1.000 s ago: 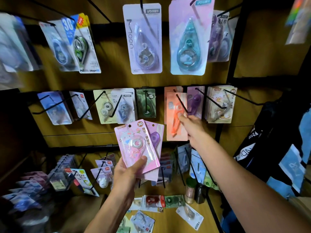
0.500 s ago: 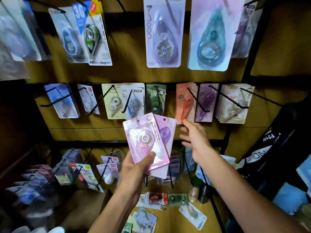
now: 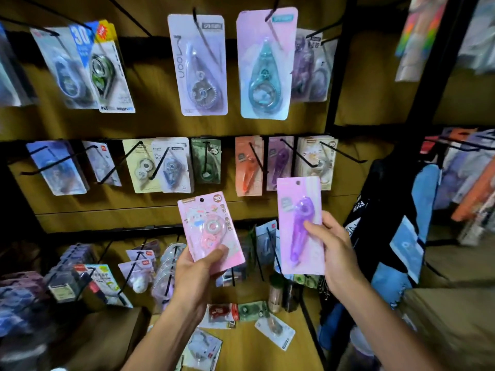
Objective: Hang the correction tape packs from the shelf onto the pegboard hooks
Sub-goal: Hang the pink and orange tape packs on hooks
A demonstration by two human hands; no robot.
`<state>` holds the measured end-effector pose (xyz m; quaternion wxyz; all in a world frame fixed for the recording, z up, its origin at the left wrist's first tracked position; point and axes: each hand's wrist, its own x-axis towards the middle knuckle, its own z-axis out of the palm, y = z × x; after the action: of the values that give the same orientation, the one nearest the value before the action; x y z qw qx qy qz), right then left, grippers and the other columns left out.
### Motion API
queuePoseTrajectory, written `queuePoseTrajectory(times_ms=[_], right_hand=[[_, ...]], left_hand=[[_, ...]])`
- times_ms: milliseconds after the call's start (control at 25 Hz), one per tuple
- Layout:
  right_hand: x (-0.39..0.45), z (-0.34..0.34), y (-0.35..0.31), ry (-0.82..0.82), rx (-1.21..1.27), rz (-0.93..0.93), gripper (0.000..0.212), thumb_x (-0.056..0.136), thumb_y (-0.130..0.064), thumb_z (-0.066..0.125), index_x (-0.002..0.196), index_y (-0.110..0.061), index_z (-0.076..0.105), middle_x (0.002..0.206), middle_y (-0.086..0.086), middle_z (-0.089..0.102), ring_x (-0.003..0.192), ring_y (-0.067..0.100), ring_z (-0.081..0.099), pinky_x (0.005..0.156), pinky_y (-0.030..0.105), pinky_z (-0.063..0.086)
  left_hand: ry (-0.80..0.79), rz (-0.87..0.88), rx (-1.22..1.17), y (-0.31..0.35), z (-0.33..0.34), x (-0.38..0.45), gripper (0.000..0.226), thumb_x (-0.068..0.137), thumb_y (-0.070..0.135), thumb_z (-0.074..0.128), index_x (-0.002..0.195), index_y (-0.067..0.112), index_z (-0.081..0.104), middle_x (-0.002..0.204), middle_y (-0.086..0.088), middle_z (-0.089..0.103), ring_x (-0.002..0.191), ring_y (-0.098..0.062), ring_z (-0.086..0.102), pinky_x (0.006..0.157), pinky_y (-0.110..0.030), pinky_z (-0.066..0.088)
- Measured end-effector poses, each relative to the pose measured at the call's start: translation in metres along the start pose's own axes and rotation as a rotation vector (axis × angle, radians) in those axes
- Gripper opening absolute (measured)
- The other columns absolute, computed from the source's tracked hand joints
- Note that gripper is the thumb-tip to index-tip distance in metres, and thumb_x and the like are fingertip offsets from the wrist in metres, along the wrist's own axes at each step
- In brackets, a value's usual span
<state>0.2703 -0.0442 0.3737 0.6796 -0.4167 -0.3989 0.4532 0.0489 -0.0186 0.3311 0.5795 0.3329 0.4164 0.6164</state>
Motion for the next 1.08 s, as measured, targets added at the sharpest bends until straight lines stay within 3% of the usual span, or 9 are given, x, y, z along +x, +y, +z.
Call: queuePoseTrajectory(times_ms=[80, 160, 320, 440, 640, 920, 1080], right_hand=[[-0.010, -0.020, -0.012, -0.006, -0.019, -0.061, 0.022, 0.076, -0.016, 0.065, 0.098, -0.015, 0.068, 0.092, 0.008, 0.076, 0.077, 0.022, 0.072, 0.065, 0.029, 0.057], [-0.009, -0.030, -0.023, 0.013, -0.056, -0.120, 0.028, 0.083, -0.012, 0.068, 0.110, -0.017, 0.064, 0.099, 0.006, 0.076, 0.085, 0.020, 0.073, 0.071, 0.030, 0.058], [0.002, -0.024, -0.048, 0.040, -0.152, -0.166, 0.039, 0.092, -0.011, 0.063, 0.128, -0.023, 0.056, 0.106, 0.000, 0.076, 0.097, 0.019, 0.072, 0.084, 0.035, 0.058], [0.003, -0.024, -0.052, 0.044, -0.199, -0.118, 0.041, 0.094, -0.014, 0.062, 0.133, -0.023, 0.055, 0.106, -0.002, 0.076, 0.095, 0.017, 0.073, 0.081, 0.035, 0.058], [0.004, -0.022, -0.052, 0.008, -0.196, -0.094, 0.039, 0.095, -0.011, 0.060, 0.133, -0.021, 0.057, 0.106, -0.002, 0.076, 0.093, 0.015, 0.074, 0.068, 0.024, 0.057], [0.011, -0.014, -0.055, 0.099, -0.203, -0.101, 0.037, 0.094, -0.014, 0.061, 0.130, -0.021, 0.060, 0.103, -0.003, 0.076, 0.088, 0.013, 0.074, 0.068, 0.026, 0.055], [0.004, -0.016, -0.055, 0.063, -0.255, -0.091, 0.034, 0.096, -0.015, 0.059, 0.128, -0.024, 0.061, 0.101, -0.005, 0.077, 0.087, 0.015, 0.075, 0.072, 0.033, 0.057]], left_hand=[[0.008, -0.002, 0.012, -0.002, 0.005, -0.003, 0.041, 0.081, -0.004, 0.070, 0.119, 0.009, 0.060, 0.111, -0.012, 0.072, 0.090, -0.026, 0.071, 0.060, -0.028, 0.059], [-0.001, 0.006, 0.032, -0.005, 0.012, -0.006, 0.038, 0.082, -0.001, 0.070, 0.118, 0.011, 0.060, 0.110, -0.010, 0.072, 0.087, -0.023, 0.071, 0.058, -0.028, 0.056], [-0.029, 0.002, 0.047, -0.010, 0.018, -0.008, 0.036, 0.084, 0.004, 0.070, 0.117, 0.015, 0.061, 0.111, -0.007, 0.072, 0.099, -0.027, 0.069, 0.068, -0.034, 0.054], [-0.033, -0.001, 0.051, -0.010, 0.018, -0.007, 0.035, 0.084, 0.005, 0.070, 0.117, 0.016, 0.061, 0.111, -0.006, 0.072, 0.100, -0.027, 0.069, 0.070, -0.036, 0.054], [-0.039, 0.007, 0.035, -0.011, 0.016, -0.004, 0.036, 0.084, 0.003, 0.070, 0.117, 0.016, 0.062, 0.108, -0.005, 0.073, 0.094, -0.024, 0.070, 0.069, -0.036, 0.054], [-0.044, 0.008, 0.036, -0.018, 0.010, 0.005, 0.040, 0.082, 0.004, 0.072, 0.119, 0.016, 0.062, 0.108, -0.004, 0.074, 0.092, -0.023, 0.071, 0.075, -0.039, 0.054], [-0.044, 0.000, 0.041, -0.023, 0.007, 0.009, 0.038, 0.082, 0.003, 0.071, 0.117, 0.015, 0.062, 0.107, -0.006, 0.075, 0.091, -0.024, 0.071, 0.080, -0.043, 0.055]])
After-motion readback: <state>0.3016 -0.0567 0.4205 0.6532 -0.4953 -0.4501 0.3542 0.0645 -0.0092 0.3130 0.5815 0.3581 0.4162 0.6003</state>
